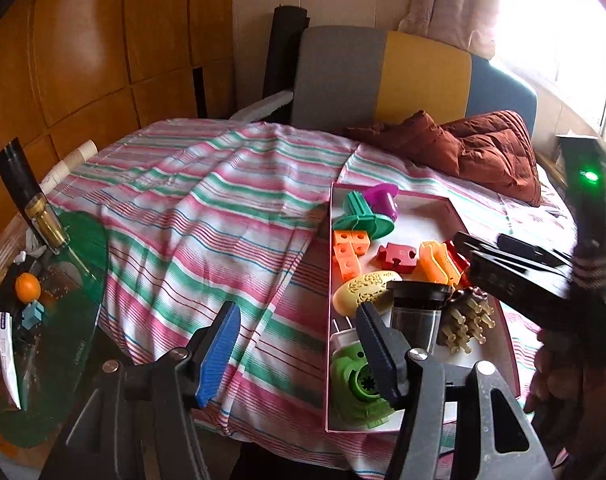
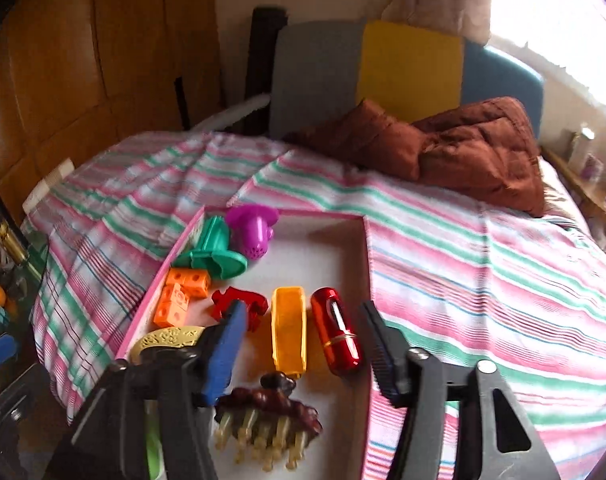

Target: Organize rigid objects

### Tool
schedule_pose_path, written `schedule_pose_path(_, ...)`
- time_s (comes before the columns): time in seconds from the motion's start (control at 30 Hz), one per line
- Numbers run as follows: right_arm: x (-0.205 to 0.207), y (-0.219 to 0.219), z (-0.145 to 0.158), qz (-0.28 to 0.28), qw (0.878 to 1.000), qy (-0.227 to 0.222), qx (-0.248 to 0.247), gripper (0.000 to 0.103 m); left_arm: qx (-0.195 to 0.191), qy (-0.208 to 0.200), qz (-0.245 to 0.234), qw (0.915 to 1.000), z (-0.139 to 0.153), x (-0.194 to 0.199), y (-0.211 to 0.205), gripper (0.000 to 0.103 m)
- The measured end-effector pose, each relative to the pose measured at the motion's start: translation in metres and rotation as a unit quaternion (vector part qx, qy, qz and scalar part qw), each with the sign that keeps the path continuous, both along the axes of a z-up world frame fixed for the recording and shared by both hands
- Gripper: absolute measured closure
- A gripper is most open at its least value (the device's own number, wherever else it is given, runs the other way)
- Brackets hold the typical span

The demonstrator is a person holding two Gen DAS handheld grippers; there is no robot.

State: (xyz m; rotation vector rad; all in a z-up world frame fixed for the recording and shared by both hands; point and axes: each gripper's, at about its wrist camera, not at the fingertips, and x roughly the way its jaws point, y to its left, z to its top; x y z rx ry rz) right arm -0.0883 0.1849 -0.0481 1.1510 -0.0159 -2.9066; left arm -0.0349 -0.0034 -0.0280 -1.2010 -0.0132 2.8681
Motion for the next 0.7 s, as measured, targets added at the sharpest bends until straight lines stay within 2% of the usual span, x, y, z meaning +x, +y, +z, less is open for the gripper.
schedule_pose_path(0.07,0.013,0.002,0.007,-0.014,1.000,0.013,-0.003,0.035,-0.004,0.010,-0.002,0.9999,0.003,0.004,0.002,0.042)
schedule_pose_path(0.17,0.033,0.003,0.013,-0.029,0.999,0.028,-0.006,0.031,0.004,0.017,-0.010,0.9998,0.008,0.009,0.003,0.042)
schedule_pose_path(0.33,0.056,0.003,0.014,-0.039,0.999,0.029,-0.001,0.031,0.012,0.029,-0.013,0.9994,0.013,0.017,0.006,0.042)
schedule_pose_path(0.7,0.083,-0.005,0.011,-0.045,0.998,0.043,0.018,0.030,0.004,0.036,-0.019,0.9992,0.017,0.032,0.012,0.042)
